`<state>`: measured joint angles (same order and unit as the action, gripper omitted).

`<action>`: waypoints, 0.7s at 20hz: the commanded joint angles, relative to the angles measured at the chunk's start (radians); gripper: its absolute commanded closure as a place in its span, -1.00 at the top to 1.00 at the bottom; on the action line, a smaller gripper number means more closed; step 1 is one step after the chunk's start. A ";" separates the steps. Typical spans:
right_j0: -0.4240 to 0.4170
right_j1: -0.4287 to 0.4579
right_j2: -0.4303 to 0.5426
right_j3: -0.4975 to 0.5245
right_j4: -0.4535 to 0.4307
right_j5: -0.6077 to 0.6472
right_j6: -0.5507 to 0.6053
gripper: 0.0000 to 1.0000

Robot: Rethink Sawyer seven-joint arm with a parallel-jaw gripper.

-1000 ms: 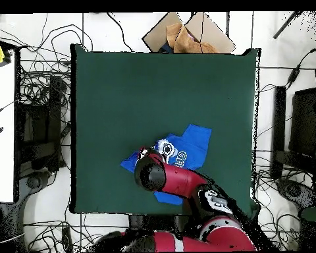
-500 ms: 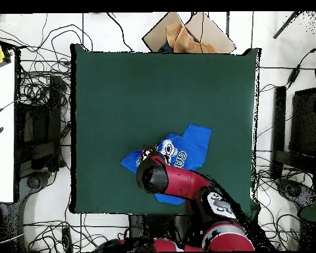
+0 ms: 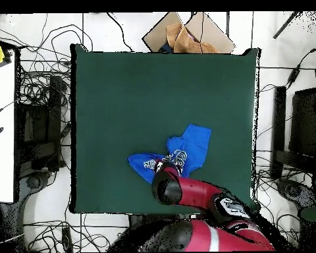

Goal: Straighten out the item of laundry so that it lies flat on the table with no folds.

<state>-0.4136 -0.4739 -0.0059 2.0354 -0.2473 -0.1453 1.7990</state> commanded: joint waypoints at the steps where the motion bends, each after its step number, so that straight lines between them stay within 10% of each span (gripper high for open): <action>1: -0.104 0.180 -0.045 -0.055 -0.130 -0.094 0.071 -1.00; 14: -0.128 0.267 0.005 -0.097 -0.152 -0.095 0.126 -1.00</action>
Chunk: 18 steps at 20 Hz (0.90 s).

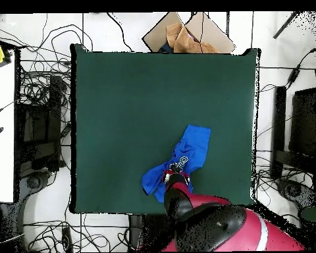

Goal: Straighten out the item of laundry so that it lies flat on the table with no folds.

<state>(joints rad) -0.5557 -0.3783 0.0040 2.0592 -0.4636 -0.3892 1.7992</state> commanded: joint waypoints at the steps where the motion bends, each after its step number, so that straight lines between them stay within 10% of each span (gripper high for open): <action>1: 0.024 0.156 0.000 -0.111 0.080 0.151 0.134 -1.00; 18: 0.247 -0.334 -0.004 0.053 0.364 0.528 0.186 -1.00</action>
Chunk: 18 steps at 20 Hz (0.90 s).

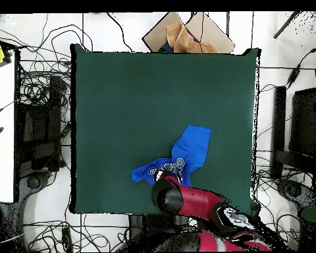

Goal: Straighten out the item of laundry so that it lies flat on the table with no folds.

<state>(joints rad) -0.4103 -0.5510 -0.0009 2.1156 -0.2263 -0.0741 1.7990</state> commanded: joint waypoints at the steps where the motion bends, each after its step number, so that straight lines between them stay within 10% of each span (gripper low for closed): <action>1: 0.111 -0.171 -0.012 -0.011 0.126 0.225 0.180 -1.00; 5: 0.087 -0.148 -0.008 -0.027 0.087 0.165 0.159 -1.00; 6: 0.064 -0.138 0.012 -0.030 0.076 0.146 0.157 1.00; 18: 0.091 -0.077 -0.016 -0.088 0.051 0.087 0.143 1.00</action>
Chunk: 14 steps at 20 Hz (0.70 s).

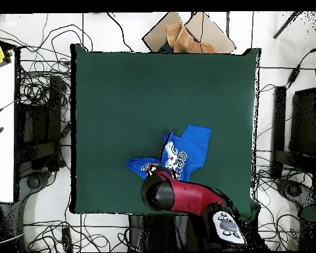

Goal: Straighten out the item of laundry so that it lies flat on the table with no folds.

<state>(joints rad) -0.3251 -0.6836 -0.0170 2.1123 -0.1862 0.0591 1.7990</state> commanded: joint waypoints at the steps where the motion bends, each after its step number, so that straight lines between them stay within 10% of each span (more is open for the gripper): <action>1: -0.002 0.060 0.014 -0.084 0.012 -0.056 0.146 1.00; 14: 0.061 -0.007 0.063 -0.060 0.133 0.045 0.206 1.00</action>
<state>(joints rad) -0.3074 -0.6701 -0.0140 2.1079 -0.1426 0.0342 1.7990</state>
